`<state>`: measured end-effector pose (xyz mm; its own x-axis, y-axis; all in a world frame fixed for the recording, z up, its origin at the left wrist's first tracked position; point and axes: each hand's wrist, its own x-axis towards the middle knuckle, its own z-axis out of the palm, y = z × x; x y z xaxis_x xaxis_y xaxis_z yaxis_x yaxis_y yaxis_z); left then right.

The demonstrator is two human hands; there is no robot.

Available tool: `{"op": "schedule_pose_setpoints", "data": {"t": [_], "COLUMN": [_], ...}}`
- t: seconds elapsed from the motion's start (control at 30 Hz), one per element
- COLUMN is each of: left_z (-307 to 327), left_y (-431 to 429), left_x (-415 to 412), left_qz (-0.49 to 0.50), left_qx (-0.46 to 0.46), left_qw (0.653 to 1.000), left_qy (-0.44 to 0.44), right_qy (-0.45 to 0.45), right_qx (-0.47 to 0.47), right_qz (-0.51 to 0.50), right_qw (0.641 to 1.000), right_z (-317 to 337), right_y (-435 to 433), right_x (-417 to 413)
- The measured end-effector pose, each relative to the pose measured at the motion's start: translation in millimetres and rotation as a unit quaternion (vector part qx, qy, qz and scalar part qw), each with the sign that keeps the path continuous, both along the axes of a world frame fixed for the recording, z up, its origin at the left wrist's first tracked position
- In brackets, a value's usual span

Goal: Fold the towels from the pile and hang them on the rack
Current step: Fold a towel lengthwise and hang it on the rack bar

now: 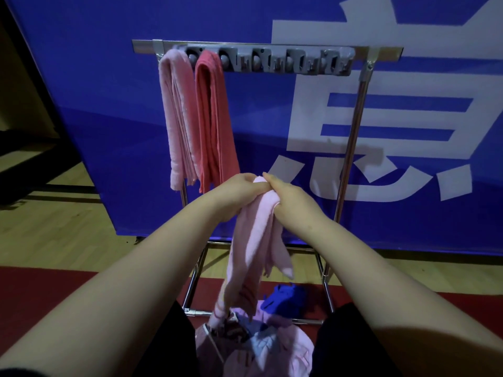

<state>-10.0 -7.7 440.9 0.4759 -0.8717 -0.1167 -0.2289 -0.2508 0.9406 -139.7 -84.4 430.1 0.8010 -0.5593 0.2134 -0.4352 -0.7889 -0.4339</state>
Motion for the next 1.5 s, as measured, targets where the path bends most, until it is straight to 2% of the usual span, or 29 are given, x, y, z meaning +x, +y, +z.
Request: {"op": "schedule_pose_setpoints", "data": {"t": [0.17, 0.23, 0.33, 0.4, 0.53, 0.7, 0.83, 1.0, 1.1, 1.2, 1.27, 1.5], "left_z": [-0.1, -3.4, -11.4, -17.5, -19.0, -14.2, -17.7, -19.6, -18.7, -23.0, -24.2, 1.4], "left_y": [-1.0, 5.1, 15.5, 14.1, 7.4, 4.9, -2.6, -5.3, -6.3, -5.8, -2.9, -11.8], "left_x": [-8.4, -13.0, -23.2, -27.3, -32.9, -30.7, -39.8, -48.7, -46.2, -37.2, -34.1, -29.4], "left_qz": [0.096, 0.071, -0.022, -0.039, 0.018, -0.019, 0.053, 0.121, 0.144, 0.16, 0.163, 0.136], "left_qx": [-0.086, -0.101, -0.046, -0.04, -0.088, -0.098, -0.135, -0.14, -0.163, -0.106, -0.075, -0.143], "left_qw": [0.985, 0.975, 0.965, 0.961, 0.953, 0.954, 0.939, 0.936, 0.92, 0.902, 0.899, 0.893], "left_qy": [-0.114, -0.183, -0.256, -0.272, -0.29, -0.281, -0.311, -0.3, -0.326, -0.385, -0.399, -0.405], "right_qy": [-0.012, -0.027, -0.015, -0.006, -0.022, -0.028, -0.056, -0.076, -0.089, -0.099, -0.099, -0.101], "right_qx": [0.001, -0.005, -0.024, -0.037, -0.055, -0.092, -0.088, -0.109, -0.13, -0.141, -0.143, -0.103], "right_qz": [-0.046, -0.064, -0.087, -0.106, -0.116, -0.115, -0.115, -0.111, -0.115, -0.121, -0.127, -0.118], "right_qw": [0.999, 0.998, 0.996, 0.994, 0.991, 0.989, 0.988, 0.985, 0.981, 0.978, 0.977, 0.983], "right_z": [3.1, 4.3, 9.3, 12.4, 16.1, 21.7, 22.2, 24.0, 24.3, 25.7, 25.4, 18.3], "right_y": [-1.1, -1.9, -0.4, 2.5, 2.6, -5.5, -3.7, -0.3, -1.9, -3.4, -5.6, -6.8], "right_x": [-0.1, 1.0, 3.9, 5.0, 3.1, -5.5, -3.8, 3.5, 3.2, 0.8, -0.4, 8.6]}}
